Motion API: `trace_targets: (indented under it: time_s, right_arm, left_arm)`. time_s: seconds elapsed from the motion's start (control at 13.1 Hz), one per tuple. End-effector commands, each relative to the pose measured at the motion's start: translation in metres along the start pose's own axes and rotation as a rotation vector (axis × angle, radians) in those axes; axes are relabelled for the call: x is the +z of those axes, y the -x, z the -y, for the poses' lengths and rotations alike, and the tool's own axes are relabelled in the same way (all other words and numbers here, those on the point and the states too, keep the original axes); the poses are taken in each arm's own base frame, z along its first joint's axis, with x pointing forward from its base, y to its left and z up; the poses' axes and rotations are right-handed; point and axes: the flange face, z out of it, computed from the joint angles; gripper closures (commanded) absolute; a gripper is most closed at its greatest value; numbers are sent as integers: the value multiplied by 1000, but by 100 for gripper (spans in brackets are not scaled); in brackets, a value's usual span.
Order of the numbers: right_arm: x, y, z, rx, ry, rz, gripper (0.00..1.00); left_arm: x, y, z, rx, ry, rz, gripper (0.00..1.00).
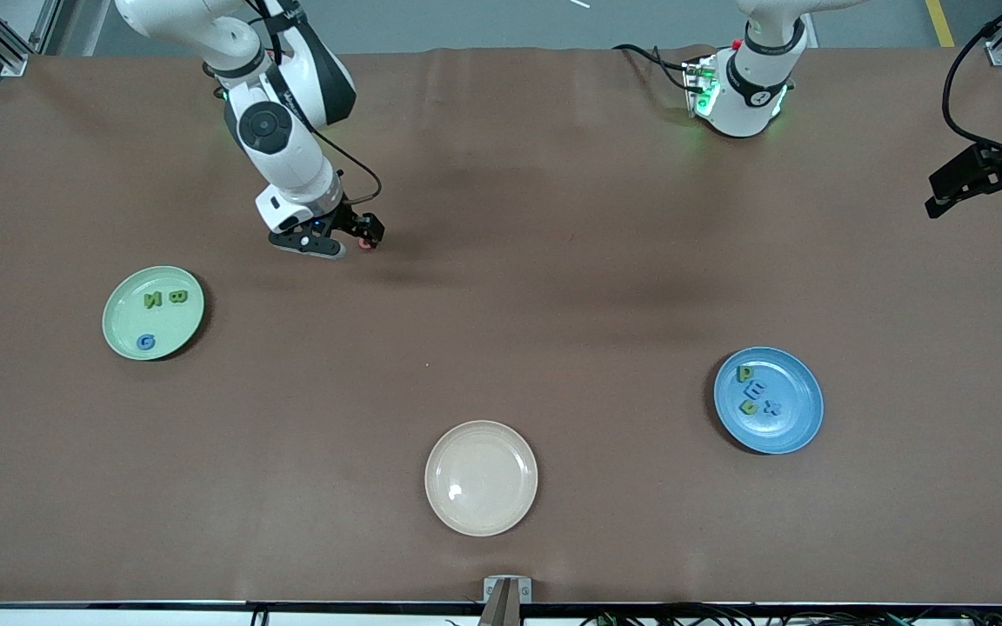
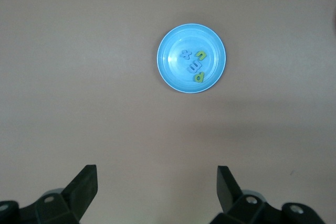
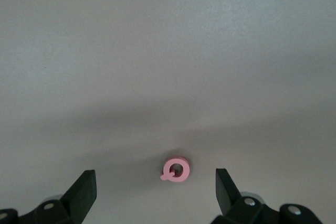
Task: Sort upper and lower case letters into plates
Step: 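Move the right gripper over the pink a, then lower the right gripper onto the pink a and close it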
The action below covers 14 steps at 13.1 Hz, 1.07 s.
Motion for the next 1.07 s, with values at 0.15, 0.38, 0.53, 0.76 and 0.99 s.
trace_targets:
  time_s: [0.15,0.38,0.53,0.76,0.99]
  right_arm:
    - [52,13,-6,2,-1,-19,0]
    - [77,25,-10,-15,17,-12,1]
    - [83,35,-5,-37,29,-1,10]
    - [87,54,9,-16,41,7,28]
    - [88,53,8,-11,43,8,34]
  left_arm:
    - [1,-1,1,17,22,-6,0]
    - [0,-1,2,17,20,-7,0]
    - [-1,1,2,17,20,-7,0]
    - [-2,0,-1,20,22,-10,0]
    - [-2,1,-2,21,20,-9,0]
